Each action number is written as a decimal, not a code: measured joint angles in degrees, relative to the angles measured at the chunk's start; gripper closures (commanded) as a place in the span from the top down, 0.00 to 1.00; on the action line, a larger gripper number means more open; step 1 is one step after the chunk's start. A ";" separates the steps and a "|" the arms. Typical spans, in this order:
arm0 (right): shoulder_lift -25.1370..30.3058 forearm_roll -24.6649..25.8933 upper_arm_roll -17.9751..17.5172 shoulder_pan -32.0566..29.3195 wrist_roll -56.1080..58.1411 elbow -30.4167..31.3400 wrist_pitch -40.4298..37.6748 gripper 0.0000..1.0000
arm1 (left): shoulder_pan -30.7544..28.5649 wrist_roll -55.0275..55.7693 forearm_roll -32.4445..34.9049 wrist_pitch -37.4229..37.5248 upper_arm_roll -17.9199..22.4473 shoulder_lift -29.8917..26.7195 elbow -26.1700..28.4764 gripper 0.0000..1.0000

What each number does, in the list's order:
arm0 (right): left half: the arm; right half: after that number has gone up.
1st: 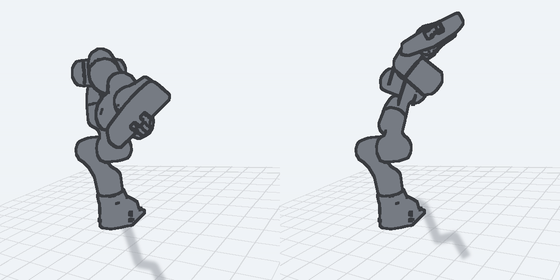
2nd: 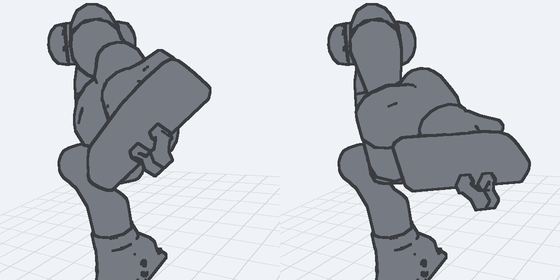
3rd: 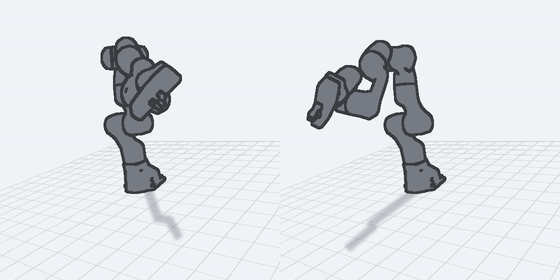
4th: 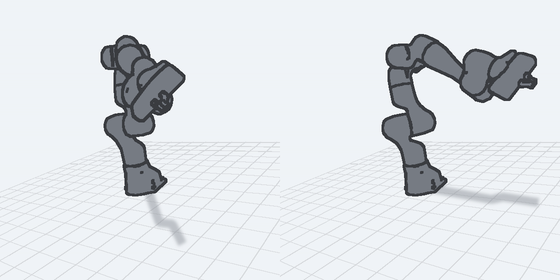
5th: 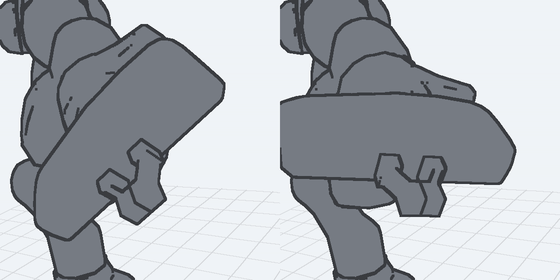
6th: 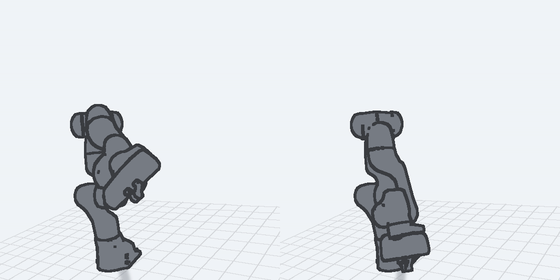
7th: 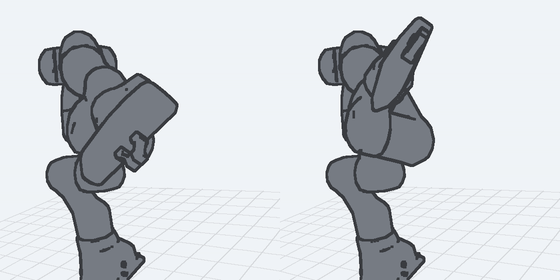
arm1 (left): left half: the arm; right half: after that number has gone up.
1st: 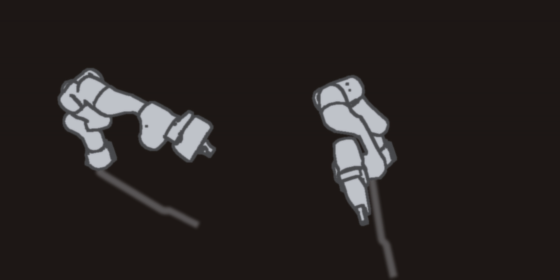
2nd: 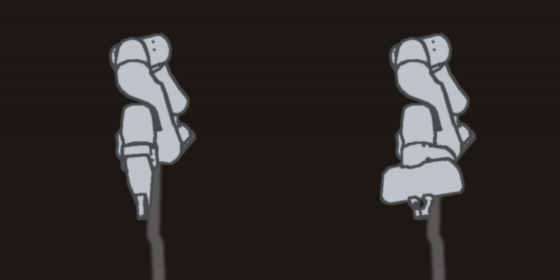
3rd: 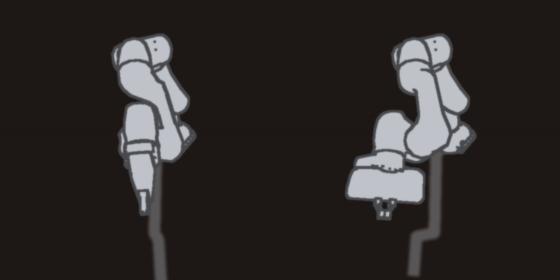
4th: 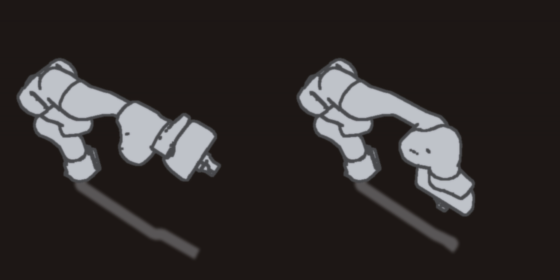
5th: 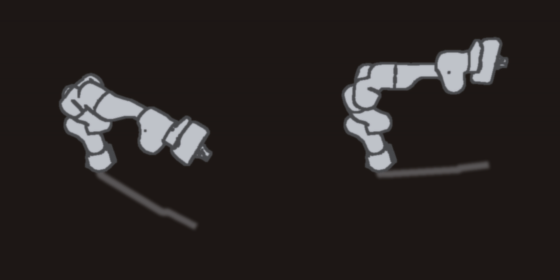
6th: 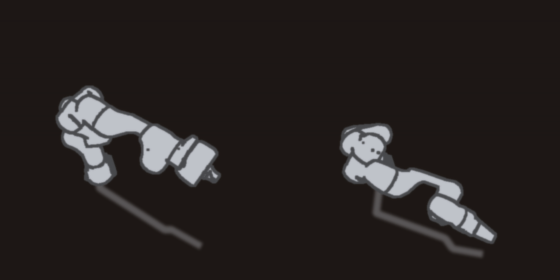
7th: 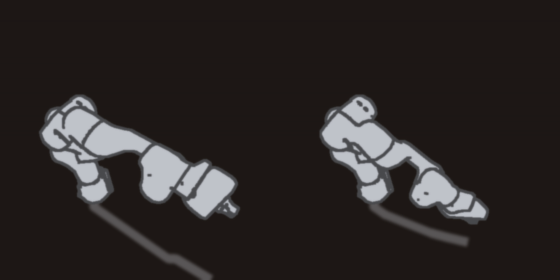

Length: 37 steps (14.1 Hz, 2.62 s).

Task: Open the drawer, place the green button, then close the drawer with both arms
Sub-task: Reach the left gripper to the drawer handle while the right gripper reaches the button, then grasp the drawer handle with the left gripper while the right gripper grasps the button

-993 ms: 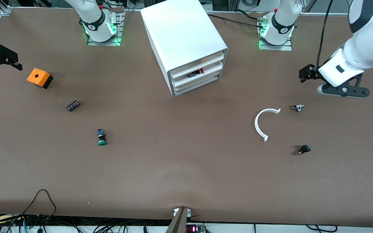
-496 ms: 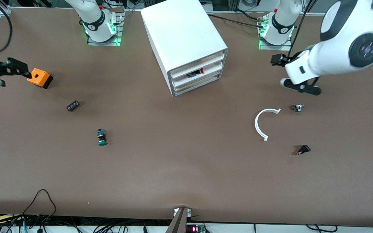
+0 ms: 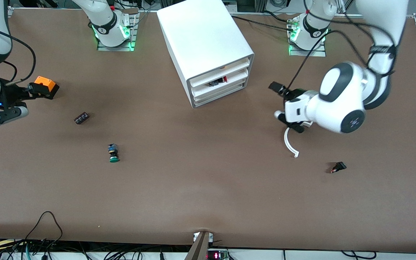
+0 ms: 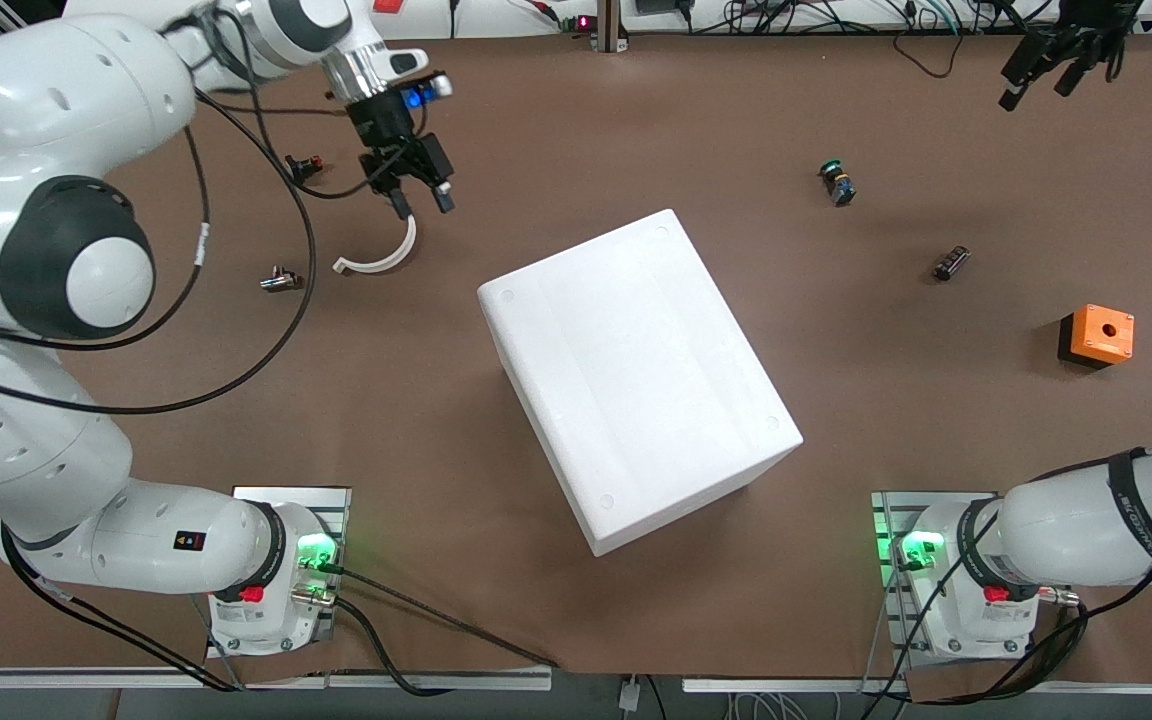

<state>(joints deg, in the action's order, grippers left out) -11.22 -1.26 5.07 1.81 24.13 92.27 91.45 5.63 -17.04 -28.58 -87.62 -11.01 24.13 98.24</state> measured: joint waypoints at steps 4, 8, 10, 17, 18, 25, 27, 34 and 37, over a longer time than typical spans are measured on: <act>-4.94 -1.56 -0.42 2.85 0.07 -0.01 10.70 1.00 | -0.15 -15.46 -12.91 -10.00 -0.20 6.07 5.83 1.00; -9.15 -2.61 -0.50 5.09 -0.31 0.05 16.44 1.00 | -1.28 -33.57 -27.76 -11.23 -0.17 10.78 10.66 0.67; -11.95 -4.21 -0.50 5.70 -1.81 0.20 18.24 1.00 | -1.73 -38.17 -31.72 -11.25 -0.16 12.93 11.67 0.56; -21.96 -5.06 -0.40 5.72 -2.09 5.12 34.57 1.00 | -1.41 -42.46 -37.86 -11.22 -1.92 14.11 15.92 0.58; -23.49 -5.07 -0.41 5.81 -2.09 5.98 37.89 1.00 | -1.41 -42.74 -37.87 -11.22 -2.28 14.11 16.43 0.58; -26.26 -5.70 -0.51 9.93 -4.33 6.19 42.19 1.00 | -1.19 -48.81 -40.46 -11.22 -3.32 15.81 19.15 0.44; -26.25 -5.70 -0.48 10.09 -4.33 6.20 42.20 1.00 | -0.93 -50.78 -41.63 -11.22 -3.41 17.09 19.27 0.23; -26.54 -5.71 0.13 9.90 -4.32 7.61 42.21 0.82 | -0.37 -51.38 -42.33 -11.23 -3.62 17.74 19.80 0.00; -26.54 -5.74 0.19 9.80 -4.35 8.25 42.21 0.55 | -0.38 -51.39 -42.35 -11.24 -3.62 17.74 19.80 0.00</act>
<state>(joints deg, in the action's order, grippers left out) -37.76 -7.00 5.26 11.61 19.78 100.52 133.67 5.25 -68.42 -70.92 -98.86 -14.63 41.88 118.04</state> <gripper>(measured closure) 0.238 0.868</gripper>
